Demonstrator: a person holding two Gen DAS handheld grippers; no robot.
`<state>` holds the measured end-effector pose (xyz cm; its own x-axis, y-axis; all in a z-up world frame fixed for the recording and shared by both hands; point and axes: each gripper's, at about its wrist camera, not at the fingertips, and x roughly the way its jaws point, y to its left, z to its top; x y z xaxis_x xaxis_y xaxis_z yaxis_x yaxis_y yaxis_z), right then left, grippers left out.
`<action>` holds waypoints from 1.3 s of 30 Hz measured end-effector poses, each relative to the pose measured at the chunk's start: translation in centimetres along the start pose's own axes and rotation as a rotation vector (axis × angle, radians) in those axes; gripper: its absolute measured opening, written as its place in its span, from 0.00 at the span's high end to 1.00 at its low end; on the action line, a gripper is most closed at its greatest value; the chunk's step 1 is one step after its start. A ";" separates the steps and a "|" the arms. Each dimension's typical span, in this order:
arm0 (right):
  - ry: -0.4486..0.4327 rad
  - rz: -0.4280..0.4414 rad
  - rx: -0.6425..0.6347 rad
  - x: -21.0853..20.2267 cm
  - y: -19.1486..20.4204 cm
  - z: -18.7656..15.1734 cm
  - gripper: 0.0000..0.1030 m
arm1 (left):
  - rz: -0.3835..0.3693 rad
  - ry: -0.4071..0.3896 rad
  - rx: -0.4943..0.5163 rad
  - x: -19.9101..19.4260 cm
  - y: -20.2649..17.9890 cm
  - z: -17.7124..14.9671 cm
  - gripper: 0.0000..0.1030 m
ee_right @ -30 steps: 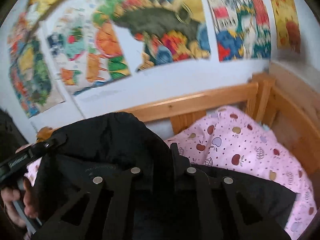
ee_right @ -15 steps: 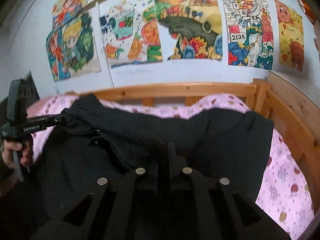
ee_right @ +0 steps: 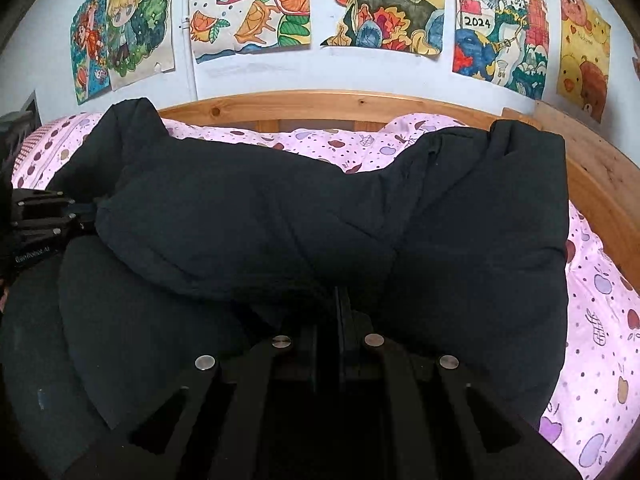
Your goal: Fold large clothes
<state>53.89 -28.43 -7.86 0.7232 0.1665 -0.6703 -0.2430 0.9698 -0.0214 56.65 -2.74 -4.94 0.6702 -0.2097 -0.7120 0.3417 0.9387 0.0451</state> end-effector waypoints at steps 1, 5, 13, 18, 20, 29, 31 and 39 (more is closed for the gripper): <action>-0.010 0.004 0.000 -0.3 0.0 0.0 0.93 | -0.018 -0.021 -0.015 -0.5 0.4 -0.1 0.93; -0.038 0.030 0.016 -2.3 -1.0 0.3 0.88 | -0.104 -0.103 -0.087 -3.0 1.6 -0.4 0.83; -0.177 -0.008 0.028 -8.3 -2.7 1.1 0.61 | -0.115 -0.335 -0.166 -8.4 3.5 0.5 0.48; -0.208 -0.029 0.162 -6.4 -5.0 7.3 0.61 | -0.032 -0.279 -0.172 -5.2 3.1 6.4 0.48; -0.172 -0.014 0.209 -3.9 -5.5 9.1 0.61 | -0.003 -0.244 -0.199 -3.1 3.1 7.8 0.48; -0.018 -0.197 0.251 2.7 -5.8 7.6 0.92 | 0.040 -0.068 -0.449 2.6 7.4 5.5 0.64; -0.017 -0.198 0.289 3.0 -6.4 5.9 0.92 | 0.031 -0.061 -0.453 3.0 7.4 4.9 0.64; -0.007 -0.169 0.350 3.5 -7.6 3.5 1.00 | -0.084 -0.059 -0.537 3.2 9.1 3.7 0.62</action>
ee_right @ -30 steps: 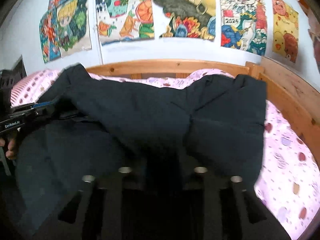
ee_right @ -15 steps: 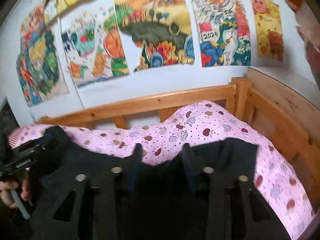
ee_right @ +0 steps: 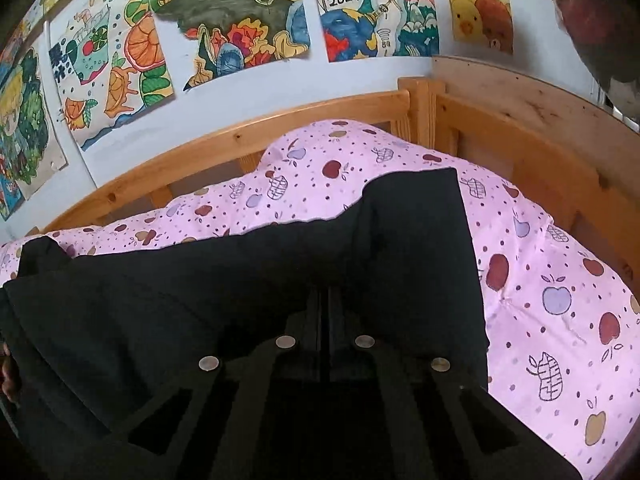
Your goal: Fold large clothes
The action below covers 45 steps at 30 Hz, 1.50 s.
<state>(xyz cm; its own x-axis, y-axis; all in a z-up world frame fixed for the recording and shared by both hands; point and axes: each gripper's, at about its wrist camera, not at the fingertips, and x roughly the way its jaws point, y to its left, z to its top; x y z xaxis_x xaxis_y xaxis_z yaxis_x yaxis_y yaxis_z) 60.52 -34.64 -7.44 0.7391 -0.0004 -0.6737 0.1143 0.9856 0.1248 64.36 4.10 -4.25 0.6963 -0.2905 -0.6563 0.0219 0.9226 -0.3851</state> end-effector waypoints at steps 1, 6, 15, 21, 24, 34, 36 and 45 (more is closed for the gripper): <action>-0.012 -0.001 -0.009 -0.5 0.1 0.0 1.00 | -0.014 -0.014 -0.010 -0.3 0.1 0.0 0.62; -0.142 0.034 -0.097 -5.1 2.4 1.1 0.96 | 0.042 -0.114 0.050 -3.0 -1.6 0.0 0.62; -0.027 0.273 -0.231 -4.7 8.1 1.0 0.96 | -0.165 -0.087 0.249 -4.2 -7.3 -0.5 0.58; 0.106 0.314 -0.376 -3.7 8.8 -1.7 0.96 | -0.235 0.132 0.392 -1.8 -7.8 -2.9 0.63; 0.182 0.292 -0.461 -2.9 9.0 -2.8 0.96 | -0.166 0.205 0.441 -0.9 -7.9 -3.8 0.68; 0.220 0.239 -0.508 -0.7 9.1 -5.0 0.96 | 0.071 0.250 0.630 1.3 -10.3 -7.1 0.68; 0.193 0.236 -0.505 -1.2 8.9 -5.1 0.96 | 0.070 0.201 0.640 0.6 -10.3 -7.5 0.68; 0.076 0.230 -0.439 -6.9 7.6 -4.9 0.83 | 0.074 0.118 0.470 -4.2 -8.8 -6.2 0.35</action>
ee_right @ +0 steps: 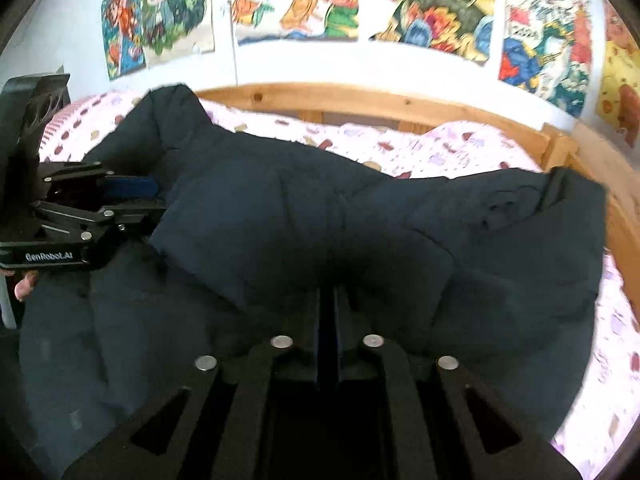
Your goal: Fold large clothes
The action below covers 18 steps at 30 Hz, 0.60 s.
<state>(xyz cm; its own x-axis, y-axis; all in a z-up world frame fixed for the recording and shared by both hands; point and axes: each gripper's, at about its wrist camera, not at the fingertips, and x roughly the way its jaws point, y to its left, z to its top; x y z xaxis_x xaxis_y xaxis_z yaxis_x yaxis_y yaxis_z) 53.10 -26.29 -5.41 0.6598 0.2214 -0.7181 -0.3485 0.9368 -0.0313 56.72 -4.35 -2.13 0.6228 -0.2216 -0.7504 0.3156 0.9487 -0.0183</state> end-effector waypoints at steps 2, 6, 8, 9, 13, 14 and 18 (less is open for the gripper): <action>-0.026 -0.026 0.007 -1.8 0.3 -0.1 0.72 | 0.017 -0.019 -0.059 -1.3 0.3 0.0 0.27; -0.082 -0.018 0.049 -4.4 0.4 0.6 0.41 | 0.005 -0.039 -0.140 -3.6 0.8 0.0 0.24; -0.098 -0.027 0.051 -5.7 0.7 0.6 0.40 | 0.016 -0.059 -0.166 -5.1 0.9 -0.1 0.19; -0.108 -0.037 0.049 -6.5 1.0 0.6 0.38 | 0.020 -0.070 -0.175 -6.0 0.8 -0.2 0.17; -0.157 -0.057 0.072 -10.0 1.5 0.6 0.26 | 0.038 -0.119 -0.184 -10.0 0.0 -0.9 0.09; -0.167 -0.056 0.086 -10.7 1.5 0.5 0.24 | 0.048 -0.135 -0.180 -11.0 -0.4 -1.1 0.08; -0.206 -0.047 0.164 -14.1 1.0 0.2 0.19 | 0.067 -0.200 -0.161 -15.1 -2.0 -1.9 0.03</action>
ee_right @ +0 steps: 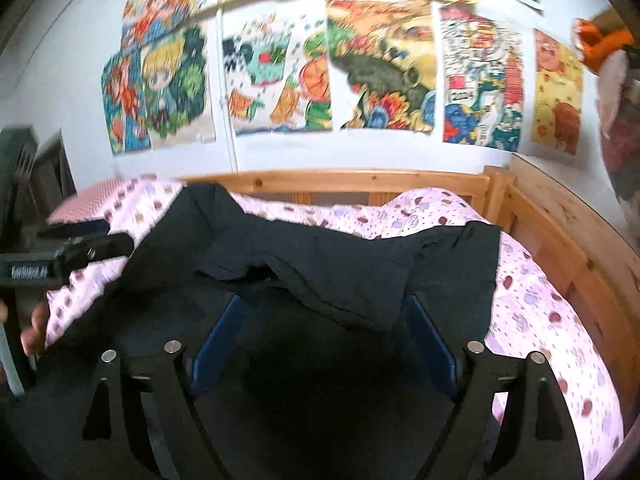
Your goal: Fold large clothes
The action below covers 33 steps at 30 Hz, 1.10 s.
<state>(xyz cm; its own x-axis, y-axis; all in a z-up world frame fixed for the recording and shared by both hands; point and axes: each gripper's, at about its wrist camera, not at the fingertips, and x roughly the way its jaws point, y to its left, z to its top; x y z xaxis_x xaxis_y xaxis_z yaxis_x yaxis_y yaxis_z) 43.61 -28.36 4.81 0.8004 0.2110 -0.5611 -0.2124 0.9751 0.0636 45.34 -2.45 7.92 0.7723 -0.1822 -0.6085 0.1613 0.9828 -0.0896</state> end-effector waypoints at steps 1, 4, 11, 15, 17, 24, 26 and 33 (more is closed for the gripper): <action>-0.009 0.003 0.022 -0.9 -0.2 0.0 0.18 | -0.003 -0.012 0.004 -1.0 -0.1 -0.1 0.03; -0.018 0.011 0.069 -3.2 -0.4 -0.3 0.16 | -0.026 -0.043 0.010 -3.9 -0.6 -0.5 0.02; -0.066 0.032 0.082 -9.4 0.7 -0.8 0.16 | -0.056 -0.105 0.051 -10.7 -2.1 -2.4 0.01; -0.097 0.029 0.063 -13.4 1.9 -1.0 0.15 | -0.047 -0.155 0.110 -14.9 -3.4 -3.1 0.01; -0.108 0.019 0.051 -15.4 2.4 -1.2 0.15 | -0.044 -0.175 0.115 -16.7 -3.7 -3.4 0.01; -0.157 0.025 0.022 -21.5 4.2 -1.8 0.14 | -0.062 -0.179 0.104 -22.3 -4.3 -4.0 0.01; -0.172 0.030 0.014 -23.1 4.7 -2.0 0.14 | -0.057 -0.199 0.130 -24.1 -4.7 -4.4 0.00; -0.190 0.041 -0.002 -27.1 6.1 -4.0 0.12 | -0.068 -0.228 0.204 -28.3 -6.2 -7.1 0.00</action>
<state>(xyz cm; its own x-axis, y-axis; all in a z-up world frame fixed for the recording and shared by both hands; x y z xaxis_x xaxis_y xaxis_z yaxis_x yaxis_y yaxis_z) 18.36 -28.38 17.07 0.8825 0.2593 -0.3923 -0.2474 0.9655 0.0816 18.08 -3.20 20.11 0.8696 -0.2719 -0.4122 0.3196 0.9462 0.0499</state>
